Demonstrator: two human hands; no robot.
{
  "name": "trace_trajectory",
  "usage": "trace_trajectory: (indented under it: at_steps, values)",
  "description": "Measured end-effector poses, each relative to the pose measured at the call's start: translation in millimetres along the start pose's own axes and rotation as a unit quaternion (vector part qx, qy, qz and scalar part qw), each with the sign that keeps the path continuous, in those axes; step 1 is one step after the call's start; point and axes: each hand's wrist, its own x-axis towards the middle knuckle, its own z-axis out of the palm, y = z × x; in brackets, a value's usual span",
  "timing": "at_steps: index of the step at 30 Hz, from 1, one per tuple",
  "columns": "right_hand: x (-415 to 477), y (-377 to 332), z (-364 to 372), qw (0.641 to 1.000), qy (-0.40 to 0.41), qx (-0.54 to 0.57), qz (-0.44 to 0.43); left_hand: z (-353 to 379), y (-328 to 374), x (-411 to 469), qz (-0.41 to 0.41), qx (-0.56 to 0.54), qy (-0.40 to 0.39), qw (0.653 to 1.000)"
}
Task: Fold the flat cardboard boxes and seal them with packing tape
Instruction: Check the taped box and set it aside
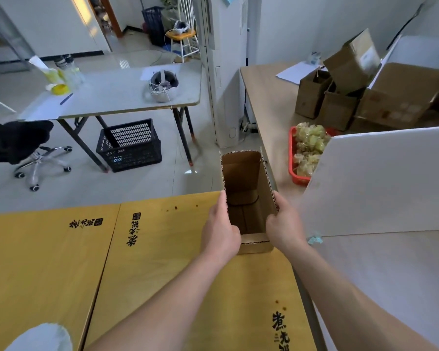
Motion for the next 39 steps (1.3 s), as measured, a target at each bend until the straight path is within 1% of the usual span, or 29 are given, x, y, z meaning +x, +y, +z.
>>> trace_trajectory:
  at_steps: [3, 10, 15, 19, 23, 27, 30, 32, 35, 39]
  values:
    - [-2, 0, -1, 1.0, 0.001, -0.016, 0.012, 0, -1, -1, 0.001, -0.007, -0.009, 1.0]
    - [-20, -5, -3, 0.997, 0.036, -0.05, 0.034, -13, -1, -5, 0.012, 0.013, -0.024, 1.0]
    - [-63, -28, -14, 0.994, 0.072, -0.083, 0.03, -27, -6, -17, 0.078, 0.057, 0.01, 0.995]
    - [-103, -37, -21, 0.986, 0.113, -0.12, 0.022, -44, -7, -40, 0.146, 0.102, 0.021, 0.984]
    - [-155, -47, -26, 0.974, 0.143, -0.173, -0.002, -61, -9, -78, 0.229, 0.149, 0.007, 0.962]
    - [-208, -46, -36, 0.947, 0.163, -0.276, -0.011, -68, -5, -117, 0.316, 0.174, -0.016, 0.933]
    - [-247, -36, -50, 0.934, 0.181, -0.306, -0.006, -64, 7, -147, 0.38, 0.181, -0.031, 0.907]
    - [-271, -28, -63, 0.929, 0.194, -0.315, 0.006, -56, 18, -164, 0.414, 0.179, -0.036, 0.892]
    - [-315, -7, -89, 0.917, 0.227, -0.326, 0.034, -36, 38, -198, 0.461, 0.181, -0.065, 0.866]
    - [-377, 37, -126, 0.899, 0.269, -0.329, 0.1, 2, 69, -255, 0.525, 0.178, -0.103, 0.826]
